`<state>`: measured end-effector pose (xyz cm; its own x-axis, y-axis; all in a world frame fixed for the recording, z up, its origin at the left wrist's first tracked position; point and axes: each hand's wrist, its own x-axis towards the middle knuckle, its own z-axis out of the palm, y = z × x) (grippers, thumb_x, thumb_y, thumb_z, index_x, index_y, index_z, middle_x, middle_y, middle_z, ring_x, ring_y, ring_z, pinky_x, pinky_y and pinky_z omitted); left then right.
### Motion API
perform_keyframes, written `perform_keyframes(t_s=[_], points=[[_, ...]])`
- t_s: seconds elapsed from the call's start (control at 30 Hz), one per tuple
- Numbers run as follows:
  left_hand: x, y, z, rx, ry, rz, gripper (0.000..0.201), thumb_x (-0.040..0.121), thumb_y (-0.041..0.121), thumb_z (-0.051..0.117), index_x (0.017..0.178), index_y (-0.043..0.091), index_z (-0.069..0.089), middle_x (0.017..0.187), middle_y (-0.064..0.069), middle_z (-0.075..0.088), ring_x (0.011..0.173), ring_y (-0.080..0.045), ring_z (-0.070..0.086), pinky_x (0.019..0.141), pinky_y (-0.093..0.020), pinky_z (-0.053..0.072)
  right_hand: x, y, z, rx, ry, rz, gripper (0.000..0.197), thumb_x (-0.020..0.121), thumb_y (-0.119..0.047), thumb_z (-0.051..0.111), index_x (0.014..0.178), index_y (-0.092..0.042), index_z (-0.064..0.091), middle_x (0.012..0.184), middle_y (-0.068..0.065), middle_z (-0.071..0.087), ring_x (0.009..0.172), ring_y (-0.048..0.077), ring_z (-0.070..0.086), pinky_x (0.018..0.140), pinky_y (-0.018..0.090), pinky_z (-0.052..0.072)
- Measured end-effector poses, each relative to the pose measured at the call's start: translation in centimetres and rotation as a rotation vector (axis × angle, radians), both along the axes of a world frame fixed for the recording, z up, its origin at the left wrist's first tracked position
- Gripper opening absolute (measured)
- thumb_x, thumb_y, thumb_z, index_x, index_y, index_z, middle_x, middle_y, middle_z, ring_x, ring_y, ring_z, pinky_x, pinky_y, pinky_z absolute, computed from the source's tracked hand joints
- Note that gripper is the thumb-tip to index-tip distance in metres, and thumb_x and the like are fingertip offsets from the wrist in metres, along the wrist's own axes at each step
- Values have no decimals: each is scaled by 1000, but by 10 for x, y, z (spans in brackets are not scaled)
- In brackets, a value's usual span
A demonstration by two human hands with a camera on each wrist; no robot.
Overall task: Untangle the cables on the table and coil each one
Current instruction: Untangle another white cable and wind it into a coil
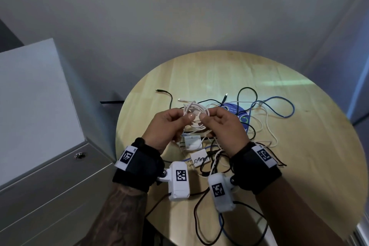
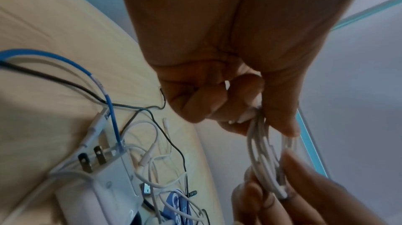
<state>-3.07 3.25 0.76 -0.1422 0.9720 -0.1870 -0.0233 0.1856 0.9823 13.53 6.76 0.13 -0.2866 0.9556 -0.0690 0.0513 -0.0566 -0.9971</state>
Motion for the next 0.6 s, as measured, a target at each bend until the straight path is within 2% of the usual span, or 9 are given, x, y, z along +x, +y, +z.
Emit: perform_keyframes(t_s=[0.1,0.13,0.2,0.33,0.47,0.6], points=[[2,1,-2,6,-78,33,15,90,13,68,97,1,67,60,5,56,50,-13,41,46,-24,39,1,0,0,-16,41,17,11,94,-21,64,90,-11,67,71,-9,67,66,2,62,58,20,49],[3,1,-3,4,-101,36,13,90,12,68,98,2,68,62,2,57,51,-13,43,46,-25,41,0,0,0,-28,57,27,12,93,-22,64,89,-12,68,72,-9,66,67,3,61,59,21,49],[5,1,-5,16,-122,23,4,90,11,68,89,8,70,63,0,55,52,-14,44,46,-26,43,0,-1,0,-64,104,37,10,94,-21,63,87,-15,68,73,-7,66,67,4,59,59,23,49],[8,4,-6,32,-123,71,10,88,10,69,93,2,67,66,-3,58,49,-13,42,45,-25,43,3,0,2,-52,113,31,6,94,-11,63,93,-13,69,75,-7,70,69,4,63,61,24,53],[9,5,-6,32,-104,93,13,86,10,72,93,1,66,69,-5,63,49,-15,41,46,-25,43,4,1,2,-12,68,32,17,91,-2,64,95,-17,72,83,-3,75,77,9,68,65,24,57],[13,4,-5,47,-39,71,17,85,12,74,100,6,69,80,-11,66,58,-16,56,51,-29,47,5,3,2,27,-23,13,37,88,6,57,92,-27,73,83,-7,76,77,10,70,71,26,58]])
